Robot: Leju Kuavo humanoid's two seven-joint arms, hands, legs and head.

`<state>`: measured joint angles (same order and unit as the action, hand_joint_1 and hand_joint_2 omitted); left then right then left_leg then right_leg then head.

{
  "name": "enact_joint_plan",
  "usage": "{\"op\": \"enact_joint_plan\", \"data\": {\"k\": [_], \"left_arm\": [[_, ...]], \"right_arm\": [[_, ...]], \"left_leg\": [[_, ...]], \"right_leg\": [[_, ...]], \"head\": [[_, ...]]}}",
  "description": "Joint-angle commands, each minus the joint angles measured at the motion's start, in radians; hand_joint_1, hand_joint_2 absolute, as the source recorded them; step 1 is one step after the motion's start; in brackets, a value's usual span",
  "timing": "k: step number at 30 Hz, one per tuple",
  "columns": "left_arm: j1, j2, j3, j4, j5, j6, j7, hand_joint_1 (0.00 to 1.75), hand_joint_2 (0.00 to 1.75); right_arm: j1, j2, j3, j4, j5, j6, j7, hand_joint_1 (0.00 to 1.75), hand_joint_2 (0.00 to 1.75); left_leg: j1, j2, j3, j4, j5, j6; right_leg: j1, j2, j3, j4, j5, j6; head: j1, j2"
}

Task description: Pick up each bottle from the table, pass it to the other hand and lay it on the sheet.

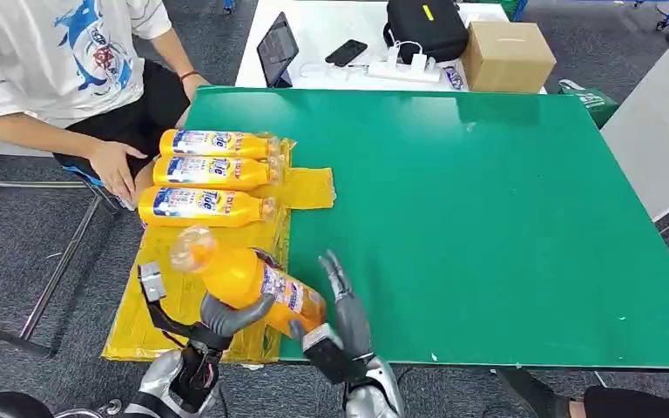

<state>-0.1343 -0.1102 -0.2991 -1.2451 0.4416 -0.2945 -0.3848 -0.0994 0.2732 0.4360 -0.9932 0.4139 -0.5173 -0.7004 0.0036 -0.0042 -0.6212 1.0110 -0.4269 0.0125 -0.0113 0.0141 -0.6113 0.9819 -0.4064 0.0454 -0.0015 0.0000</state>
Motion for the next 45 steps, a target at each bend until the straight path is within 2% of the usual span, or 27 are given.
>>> {"op": "enact_joint_plan", "data": {"k": [1,3,5,6,7,8,9,10,11,15,24,25,27,28,31,33,38,39,41,45], "left_arm": [[-0.190,-0.055,0.224,0.039,-0.490,0.557,-0.144,1.75,1.75],[-0.264,-0.038,0.268,0.106,-0.636,0.700,-0.174,1.75,1.75],[-0.319,-0.021,0.302,0.174,-0.727,0.779,-0.197,1.75,1.75],[-0.344,-0.015,0.323,0.210,-0.732,0.774,-0.192,1.75,1.75],[-0.371,0.002,0.325,0.256,-0.837,0.879,-0.220,1.75,1.75],[-0.392,0.005,0.345,0.292,-0.846,0.878,-0.215,1.75,1.75],[-0.409,0.018,0.345,0.329,-0.934,0.956,-0.220,1.75,1.75],[-0.427,0.024,0.364,0.374,-0.970,0.972,-0.206,1.75,1.75],[-0.429,0.022,0.411,0.381,-1.072,0.993,-0.206,1.75,1.75],[-0.413,-0.029,0.624,0.368,-1.422,0.993,-0.238,1.75,1.75],[-0.413,-0.029,0.624,0.368,-1.422,0.993,-0.238,1.75,1.75],[-0.396,-0.040,0.649,0.326,-1.593,0.993,-0.210,1.75,1.75],[-0.409,-0.032,0.631,0.370,-1.635,0.993,-0.179,1.75,1.75],[-0.420,0.023,0.549,0.479,-1.663,0.993,-0.148,1.75,1.75],[-0.410,0.091,0.387,0.568,-1.633,0.923,-0.100,1.75,1.75],[-0.371,0.128,0.293,0.532,-1.625,0.811,-0.071,1.75,1.75],[-0.256,0.184,0.193,0.320,-1.511,0.589,-0.062,1.75,1.75],[-0.240,0.203,0.174,0.282,-1.503,0.545,-0.056,1.75,1.75],[-0.224,0.259,0.117,0.226,-1.500,0.445,-0.036,1.75,1.75],[-0.228,0.288,0.063,0.250,-1.437,0.356,-0.066,1.75,1.75]], "right_arm": [[0.054,-0.057,0.064,-0.327,-0.019,0.001,0.002,0.00,0.00],[0.053,-0.067,0.104,-0.395,-0.041,-0.028,0.002,0.00,0.00],[0.048,-0.070,0.117,-0.420,-0.049,-0.035,0.002,0.00,0.00],[0.046,-0.069,0.115,-0.422,-0.050,-0.030,0.002,0.00,0.00],[0.042,-0.071,0.117,-0.431,-0.068,-0.020,0.002,0.00,0.00],[0.039,-0.071,0.115,-0.426,-0.072,-0.022,0.002,0.00,0.00],[0.036,-0.075,0.121,-0.438,-0.081,-0.037,0.002,0.00,0.00],[0.033,-0.084,0.133,-0.455,-0.109,-0.062,0.002,0.00,0.00],[0.033,-0.088,0.135,-0.468,-0.118,-0.084,0.002,0.00,0.00],[0.046,-0.100,0.113,-0.545,-0.175,-0.154,0.002,0.00,0.00],[0.046,-0.100,0.113,-0.545,-0.175,-0.154,0.002,0.00,0.00],[0.053,-0.101,0.101,-0.591,-0.190,-0.181,0.002,0.00,0.00],[0.066,-0.082,0.066,-0.637,-0.190,-0.181,0.002,0.00,0.00],[0.095,-0.064,-0.005,-0.729,-0.187,-0.181,0.002,0.00,0.00],[0.131,-0.061,-0.093,-0.816,-0.191,-0.181,0.002,0.00,0.00],[0.153,-0.064,-0.144,-0.856,-0.192,-0.181,0.002,0.00,0.00],[0.182,-0.070,-0.203,-0.898,-0.197,-0.181,0.002,0.00,0.00],[0.182,-0.073,-0.205,-0.892,-0.207,-0.181,0.002,0.00,0.00],[0.178,-0.085,-0.203,-0.878,-0.219,-0.181,0.002,0.00,0.00],[0.159,-0.099,-0.189,-0.834,-0.248,-0.181,0.002,0.00,0.00]], "left_leg": [[0.001,-0.003,-0.001,0.001,0.000,0.000],[0.001,-0.003,-0.001,0.002,0.000,-0.001],[0.001,-0.002,0.000,0.002,0.000,-0.001],[0.001,-0.002,0.000,0.001,0.001,-0.001],[0.002,-0.002,0.002,0.001,0.000,-0.001],[0.001,-0.002,0.002,0.000,0.001,-0.001],[0.001,-0.001,0.001,0.000,0.001,-0.001],[0.001,-0.001,0.003,0.000,0.001,-0.001],[0.001,-0.001,0.002,0.000,0.001,-0.001],[0.001,0.002,0.005,0.000,0.000,0.000],[0.001,-0.001,0.004,0.000,0.000,-0.001],[0.001,-0.002,0.004,0.000,0.000,-0.001],[0.001,-0.001,0.004,0.001,0.000,-0.001],[0.001,-0.001,0.002,0.001,0.000,0.000],[0.000,-0.004,0.002,-0.001,0.001,0.000],[0.000,-0.003,0.002,-0.001,0.001,0.000],[0.000,0.000,0.003,-0.001,0.000,0.000],[0.001,0.001,0.006,0.000,-0.002,-0.001],[0.001,0.002,0.001,0.000,0.000,-0.001],[0.001,0.002,0.004,0.000,-0.001,-0.002]], "right_leg": [[0.001,-0.004,0.000,0.001,-0.001,-0.001],[0.001,-0.004,0.000,0.001,-0.001,-0.001],[0.002,-0.003,0.001,0.001,-0.001,-0.001],[0.001,-0.003,0.001,0.001,0.000,-0.001],[0.002,-0.004,0.003,0.001,-0.001,-0.002],[0.001,-0.003,0.003,0.000,0.000,-0.001],[0.001,-0.002,0.002,0.000,0.000,-0.001],[0.001,-0.003,0.005,0.000,-0.001,-0.002],[0.001,-0.002,0.003,0.000,0.000,-0.001],[0.001,0.001,0.005,0.000,-0.001,-0.001],[0.001,-0.003,0.005,0.000,-0.001,-0.002],[0.002,-0.003,0.005,0.000,-0.001,-0.002],[0.002,-0.003,0.005,0.000,-0.001,-0.002],[0.001,-0.002,0.003,0.000,-0.001,-0.001],[0.000,-0.005,0.003,0.000,-0.001,-0.001],[0.000,-0.003,0.003,0.000,-0.001,-0.001],[0.000,-0.001,0.003,-0.001,-0.001,-0.001],[0.001,0.000,0.006,-0.001,-0.002,-0.002],[0.001,0.001,0.001,0.000,0.000,-0.001],[0.001,0.000,0.004,-0.001,-0.001,-0.002]], "head": [[0.000,0.000],[0.000,0.000],[0.000,0.000],[0.000,0.000],[0.000,0.000],[0.001,0.000],[0.000,0.000],[0.000,0.000],[0.000,0.000],[0.000,0.000],[0.000,0.000],[0.000,0.000],[0.000,0.000],[0.000,0.000],[0.000,0.000],[0.001,0.000],[0.001,0.000],[0.000,0.000],[0.000,0.000],[0.000,0.000]]}}
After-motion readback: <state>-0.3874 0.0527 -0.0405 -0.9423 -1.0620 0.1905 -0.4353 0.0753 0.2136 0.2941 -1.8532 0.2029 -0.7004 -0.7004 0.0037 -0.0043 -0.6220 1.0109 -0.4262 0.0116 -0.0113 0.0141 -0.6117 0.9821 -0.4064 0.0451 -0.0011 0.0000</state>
